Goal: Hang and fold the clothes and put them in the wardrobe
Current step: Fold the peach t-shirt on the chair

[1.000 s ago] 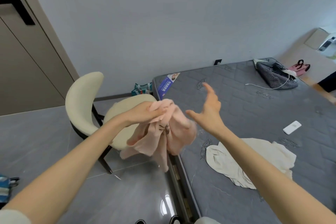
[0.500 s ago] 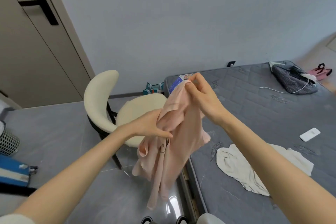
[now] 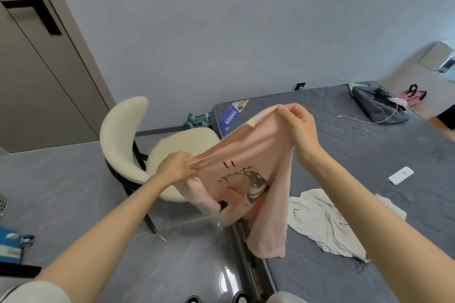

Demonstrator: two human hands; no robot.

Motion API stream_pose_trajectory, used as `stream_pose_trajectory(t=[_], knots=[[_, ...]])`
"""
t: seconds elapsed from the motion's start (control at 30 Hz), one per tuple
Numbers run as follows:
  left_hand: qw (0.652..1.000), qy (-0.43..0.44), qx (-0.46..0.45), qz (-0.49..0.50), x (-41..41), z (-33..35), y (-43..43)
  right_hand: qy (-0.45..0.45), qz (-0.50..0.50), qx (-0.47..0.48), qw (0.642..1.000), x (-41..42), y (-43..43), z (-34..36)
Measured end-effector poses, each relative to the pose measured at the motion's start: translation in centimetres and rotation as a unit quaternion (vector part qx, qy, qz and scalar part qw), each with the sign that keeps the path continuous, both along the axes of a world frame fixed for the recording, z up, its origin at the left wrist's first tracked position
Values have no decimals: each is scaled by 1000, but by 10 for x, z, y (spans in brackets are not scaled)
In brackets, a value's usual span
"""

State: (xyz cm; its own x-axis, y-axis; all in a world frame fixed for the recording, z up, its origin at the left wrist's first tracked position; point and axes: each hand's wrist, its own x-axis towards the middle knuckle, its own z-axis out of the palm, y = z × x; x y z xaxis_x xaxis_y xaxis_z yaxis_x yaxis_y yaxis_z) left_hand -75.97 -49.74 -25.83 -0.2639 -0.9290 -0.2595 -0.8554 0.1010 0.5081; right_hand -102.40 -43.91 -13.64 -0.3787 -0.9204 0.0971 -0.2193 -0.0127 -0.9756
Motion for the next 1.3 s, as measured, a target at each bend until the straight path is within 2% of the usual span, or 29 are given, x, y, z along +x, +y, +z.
stream_pose_trajectory(t=[0.1,0.17,0.23,0.3,0.37,0.5,0.6,0.67,0.73,0.83,0.97,1.1,1.3], knots=[[999,-5,-24,36,15,1,-4,74,-32,25,996,-21,7,-16],[995,34,-56,81,23,4,-9,132,-37,50,989,-29,12,-26],[978,132,-58,152,31,9,-13,202,-27,99,974,-32,15,-32],[940,253,-39,224,36,12,-14,262,-28,134,955,-30,17,-39],[922,304,-49,234,43,15,-16,279,-62,130,949,-25,18,-39],[941,270,-152,137,55,26,-24,302,-154,106,935,-18,18,-37],[950,205,-226,65,62,36,-27,305,-182,118,927,-12,21,-44],[969,133,-206,30,65,37,-29,300,-174,150,926,-8,24,-53],[988,86,-125,-4,68,34,-30,298,-159,186,923,-2,26,-64],[992,93,-64,-48,77,27,-30,275,-169,214,922,7,30,-78],[983,160,-82,-33,88,13,-30,257,-183,185,931,11,23,-92],[989,121,-85,-3,87,4,-47,296,-136,208,922,8,-6,-103],[987,127,-95,36,79,-12,-93,314,-106,216,919,4,-74,-123]])
